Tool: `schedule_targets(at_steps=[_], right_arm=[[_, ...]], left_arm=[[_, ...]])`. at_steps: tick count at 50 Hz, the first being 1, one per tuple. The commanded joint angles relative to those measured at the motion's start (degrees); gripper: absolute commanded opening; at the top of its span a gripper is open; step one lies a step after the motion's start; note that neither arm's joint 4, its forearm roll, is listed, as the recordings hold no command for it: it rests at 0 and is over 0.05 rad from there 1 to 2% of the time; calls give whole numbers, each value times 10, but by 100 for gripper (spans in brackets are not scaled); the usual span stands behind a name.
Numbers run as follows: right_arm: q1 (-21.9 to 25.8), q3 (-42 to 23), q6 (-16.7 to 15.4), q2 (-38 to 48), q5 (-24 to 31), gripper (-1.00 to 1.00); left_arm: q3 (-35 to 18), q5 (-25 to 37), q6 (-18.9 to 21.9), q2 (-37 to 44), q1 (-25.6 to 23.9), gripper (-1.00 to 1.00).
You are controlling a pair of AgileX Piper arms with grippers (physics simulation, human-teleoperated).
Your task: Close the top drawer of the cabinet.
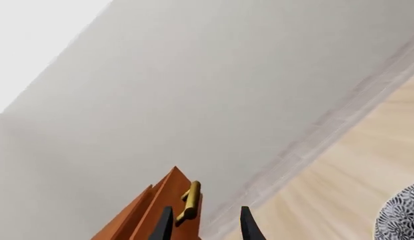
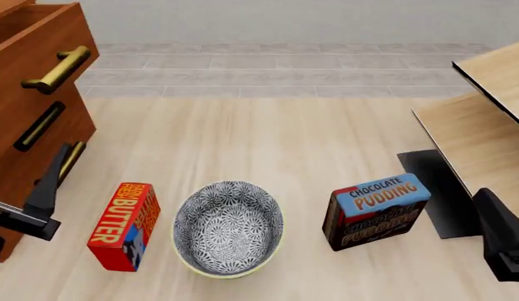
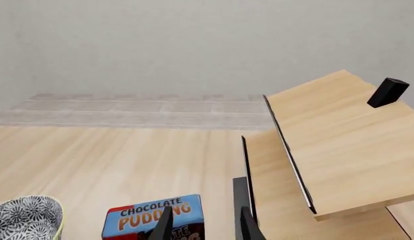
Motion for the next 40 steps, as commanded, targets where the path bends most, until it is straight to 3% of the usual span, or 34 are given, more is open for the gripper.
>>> schedule_targets(at_steps=[1,7,12,15,18,27,40], right_arm=[[0,0,0,0,1,100],[2,0,-1,0,0,100],[3,0,-1,0,0,100],[4,0,-1,0,0,100],[3,0,-2,0,0,100],[5,0,2,0,3,100],[2,0,3,0,8,100]], left_arm=[[-7,-82,32,73,1,100],[-21,-87,40,83,0,100],[-17,-139,66,124,-6,100],[-36,-97,43,109,-7,100],[-26,-140,65,136,-13,100],[-48,-149,76,161,-17,100],[-60,-239,138,237,-22,100]])
